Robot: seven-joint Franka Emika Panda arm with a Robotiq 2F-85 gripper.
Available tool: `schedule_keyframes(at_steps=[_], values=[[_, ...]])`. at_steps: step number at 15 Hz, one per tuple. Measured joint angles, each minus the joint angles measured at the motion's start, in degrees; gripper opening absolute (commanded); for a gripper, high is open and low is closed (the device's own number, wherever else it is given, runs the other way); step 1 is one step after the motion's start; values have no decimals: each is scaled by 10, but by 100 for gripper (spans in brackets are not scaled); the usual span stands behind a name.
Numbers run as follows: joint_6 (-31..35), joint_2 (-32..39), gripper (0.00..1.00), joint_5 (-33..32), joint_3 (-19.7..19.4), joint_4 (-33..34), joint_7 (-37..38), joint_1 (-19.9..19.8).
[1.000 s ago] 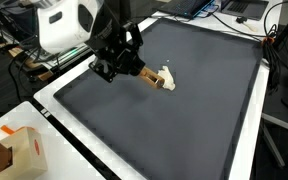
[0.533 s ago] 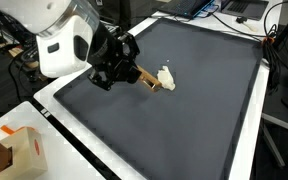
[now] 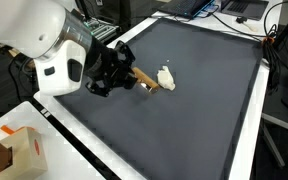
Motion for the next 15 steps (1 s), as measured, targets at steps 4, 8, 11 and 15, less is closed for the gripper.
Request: schedule_keyframes(at_steps=[4,8,11,15], values=[[-6,12,23,4,0,10,0,-3],[-9,21,23,15,1,20,16,-3],[-22,22,23,19,3,25,48,-3],[-52,21,23,20,7,40,110,0]])
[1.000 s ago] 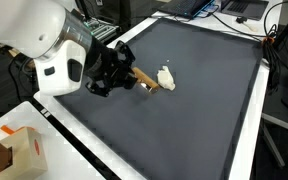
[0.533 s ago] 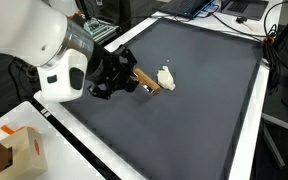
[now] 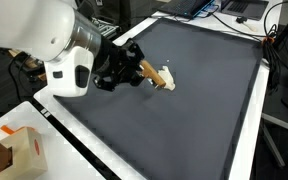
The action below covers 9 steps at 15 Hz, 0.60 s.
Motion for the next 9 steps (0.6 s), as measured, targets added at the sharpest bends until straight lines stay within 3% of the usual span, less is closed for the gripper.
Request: schedule_keyframes(at_steps=[5,9], values=[[-6,-9,23,-8,7,19,79,26],[3,-27,23,-59,14,28,150,73]])
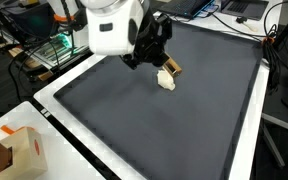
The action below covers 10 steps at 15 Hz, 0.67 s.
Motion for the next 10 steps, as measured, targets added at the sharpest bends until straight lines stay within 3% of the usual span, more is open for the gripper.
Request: schedule_keyframes(at_steps=[8,9,10], values=[[12,-25,23,-166,27,13,108,91],[16,-26,48,-186,30,13,117,99],[18,-27,48,-205,32,13,123,107]])
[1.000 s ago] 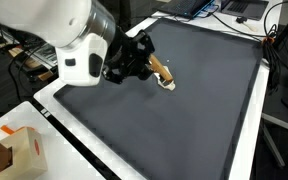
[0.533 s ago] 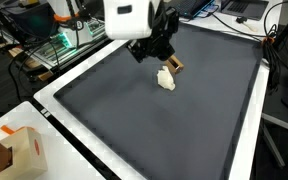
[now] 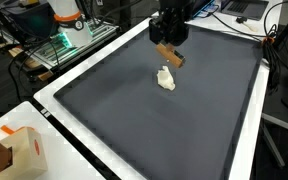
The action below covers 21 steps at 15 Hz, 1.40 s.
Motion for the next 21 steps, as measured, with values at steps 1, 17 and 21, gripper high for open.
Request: schedule_keyframes(at_steps=[1,17,21], values=[[1,-1,48,-11,2,0,4,6],[-12,-3,23,-190,26,-1,117,82],[-13,-6,23,-259,36,-3,164,114]])
